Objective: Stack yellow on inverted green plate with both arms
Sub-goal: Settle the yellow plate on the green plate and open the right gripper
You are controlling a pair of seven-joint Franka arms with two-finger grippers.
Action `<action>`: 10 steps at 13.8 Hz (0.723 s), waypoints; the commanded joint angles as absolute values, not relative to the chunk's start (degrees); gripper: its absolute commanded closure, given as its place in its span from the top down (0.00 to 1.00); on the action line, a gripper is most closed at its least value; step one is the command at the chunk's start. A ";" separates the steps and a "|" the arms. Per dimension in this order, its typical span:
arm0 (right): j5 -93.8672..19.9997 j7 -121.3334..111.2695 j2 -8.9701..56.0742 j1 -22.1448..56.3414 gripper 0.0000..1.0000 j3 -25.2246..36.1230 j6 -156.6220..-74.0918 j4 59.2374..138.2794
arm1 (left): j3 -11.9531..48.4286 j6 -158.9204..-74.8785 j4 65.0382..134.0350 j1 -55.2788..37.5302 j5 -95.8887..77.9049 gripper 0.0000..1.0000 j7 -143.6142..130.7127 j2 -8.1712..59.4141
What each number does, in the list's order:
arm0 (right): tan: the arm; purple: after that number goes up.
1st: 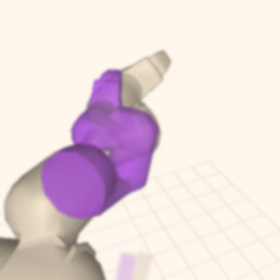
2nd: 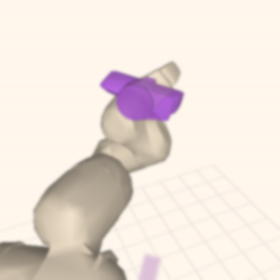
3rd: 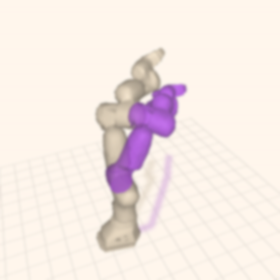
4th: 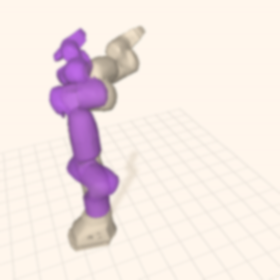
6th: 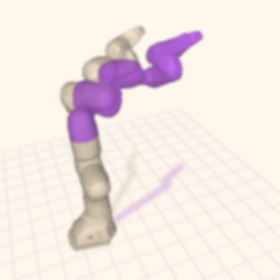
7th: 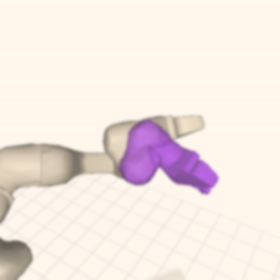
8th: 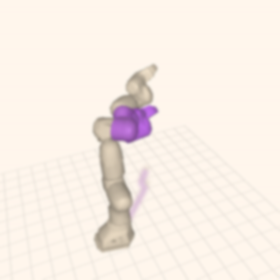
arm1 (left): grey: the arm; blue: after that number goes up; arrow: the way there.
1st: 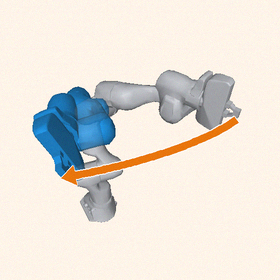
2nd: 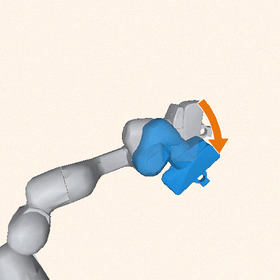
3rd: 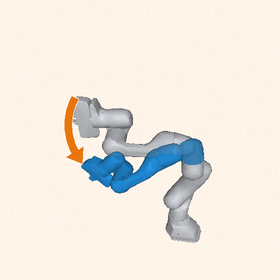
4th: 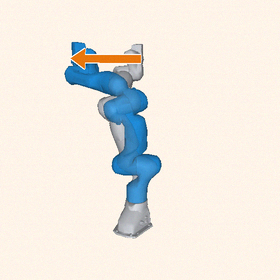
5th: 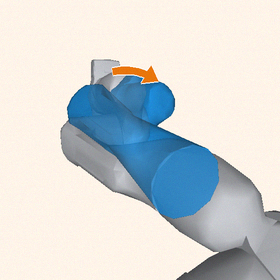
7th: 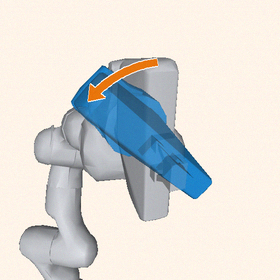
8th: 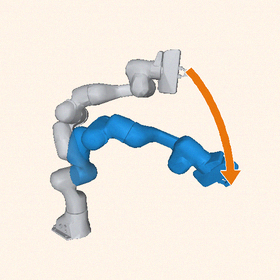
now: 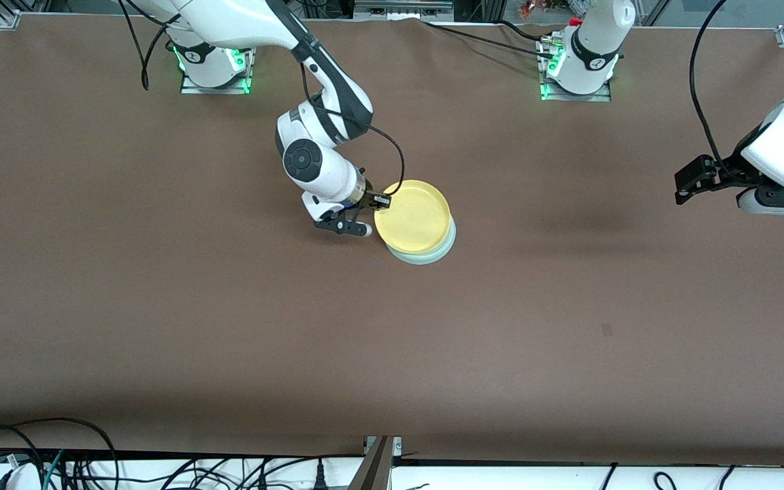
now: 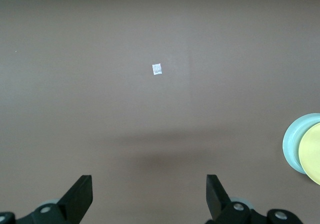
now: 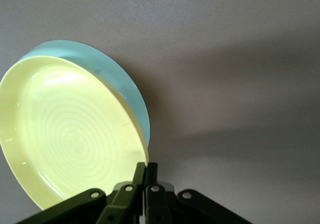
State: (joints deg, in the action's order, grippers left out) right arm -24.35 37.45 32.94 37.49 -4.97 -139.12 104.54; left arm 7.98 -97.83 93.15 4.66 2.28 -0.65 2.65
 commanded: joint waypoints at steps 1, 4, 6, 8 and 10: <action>-25.58 38.23 33.40 38.32 0.00 -4.92 -142.20 105.03 | 8.61 -96.86 93.52 5.36 3.43 1.00 0.09 1.58; -25.58 39.98 33.66 39.28 0.00 -4.83 -143.87 104.68 | 8.61 -95.71 93.43 5.36 3.43 1.00 -0.26 1.58; -25.58 40.43 34.10 39.90 0.00 -4.83 -145.10 104.59 | 8.61 -95.54 93.43 5.36 3.43 1.00 -0.26 1.58; -25.58 40.52 34.28 39.90 0.00 -4.83 -145.20 104.59 | 8.61 -95.54 93.43 5.36 3.43 1.00 -0.26 1.58; -25.58 40.26 34.19 39.55 0.99 -4.83 -144.58 104.59 | 8.61 -95.54 93.43 5.36 3.43 1.00 -0.18 1.58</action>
State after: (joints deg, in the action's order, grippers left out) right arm -24.37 40.27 34.15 39.44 -4.97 -144.08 104.54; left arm 7.98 -96.40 93.15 4.66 2.28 -0.65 2.64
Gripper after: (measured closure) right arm 0.921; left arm 0.000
